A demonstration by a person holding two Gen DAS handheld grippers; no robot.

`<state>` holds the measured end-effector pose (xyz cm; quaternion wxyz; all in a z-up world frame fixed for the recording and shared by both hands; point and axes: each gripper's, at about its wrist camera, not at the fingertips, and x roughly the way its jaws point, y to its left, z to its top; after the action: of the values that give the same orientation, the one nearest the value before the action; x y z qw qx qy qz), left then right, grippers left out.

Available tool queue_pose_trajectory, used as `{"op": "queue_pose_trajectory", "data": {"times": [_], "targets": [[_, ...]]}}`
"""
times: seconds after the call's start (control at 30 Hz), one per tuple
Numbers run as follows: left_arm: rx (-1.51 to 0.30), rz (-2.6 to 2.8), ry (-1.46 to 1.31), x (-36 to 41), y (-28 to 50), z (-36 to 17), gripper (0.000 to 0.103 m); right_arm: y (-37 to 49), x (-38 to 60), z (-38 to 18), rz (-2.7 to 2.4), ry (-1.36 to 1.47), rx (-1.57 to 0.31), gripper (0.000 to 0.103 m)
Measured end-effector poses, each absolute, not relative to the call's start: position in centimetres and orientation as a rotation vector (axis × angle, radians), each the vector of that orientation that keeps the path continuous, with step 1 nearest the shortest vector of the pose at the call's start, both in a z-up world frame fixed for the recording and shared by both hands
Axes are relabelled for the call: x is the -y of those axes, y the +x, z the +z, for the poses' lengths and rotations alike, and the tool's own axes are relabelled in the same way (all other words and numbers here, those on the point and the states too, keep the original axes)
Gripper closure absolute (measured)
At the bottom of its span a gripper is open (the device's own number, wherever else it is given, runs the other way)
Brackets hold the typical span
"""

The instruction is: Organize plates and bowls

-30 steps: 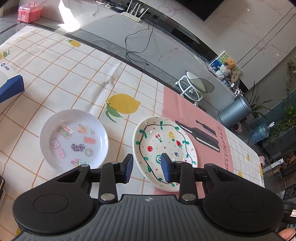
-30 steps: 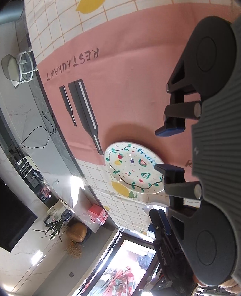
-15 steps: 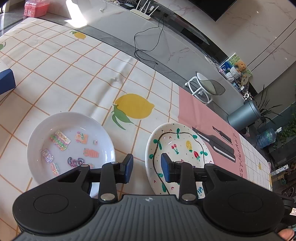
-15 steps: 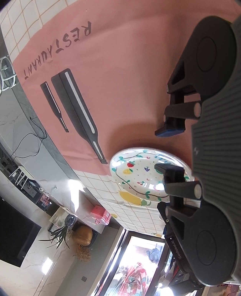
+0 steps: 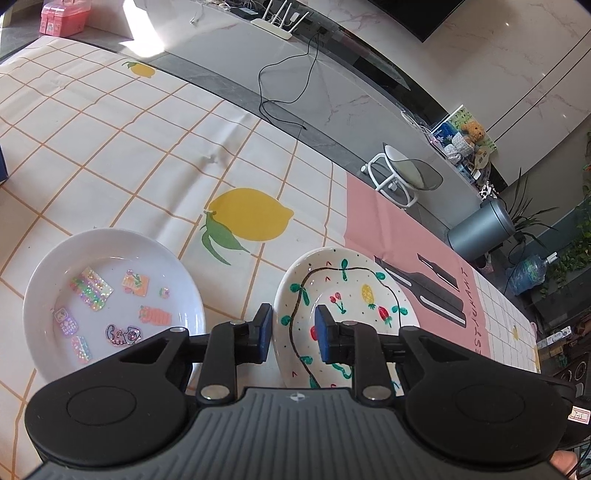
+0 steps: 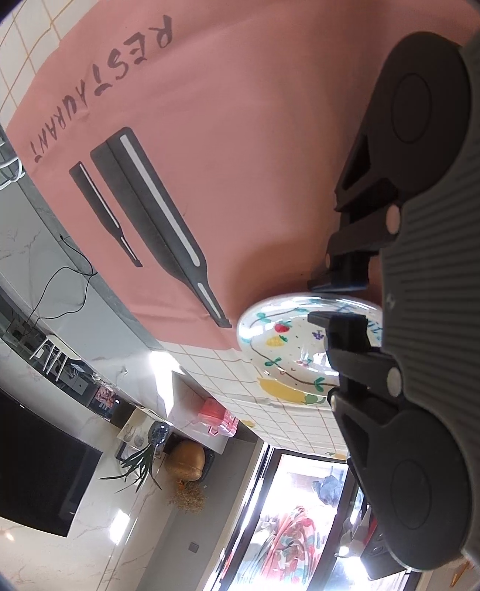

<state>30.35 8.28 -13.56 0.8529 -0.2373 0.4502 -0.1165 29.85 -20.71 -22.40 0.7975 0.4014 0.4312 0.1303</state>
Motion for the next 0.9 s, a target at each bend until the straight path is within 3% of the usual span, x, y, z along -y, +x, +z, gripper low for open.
{"op": "queue_pose_trajectory", "data": {"times": [0.07,0.2,0.3,0.9], "targets": [[-0.947,-0.233,-0.496,-8.2,30.3,-13.5,0.078,29.8,20.8,-22.5,0.272,0.872,-0.925,0.099],[-0.966,-0.219,-0.476,-8.0,30.0,-13.4,0.092,29.4,20.5,-22.0,0.263,0.827,-0.922,0.099],[-0.97,-0.236,-0.515,-8.3,29.4,-13.3,0.094,28.9,21.1,-22.1,0.252,0.865,-0.937,0.099],[-0.917,-0.287,-0.499,-5.0,22.8,-7.5,0.097,21.3,24.6,-20.2,0.223,1.003,-0.892,0.099]]}}
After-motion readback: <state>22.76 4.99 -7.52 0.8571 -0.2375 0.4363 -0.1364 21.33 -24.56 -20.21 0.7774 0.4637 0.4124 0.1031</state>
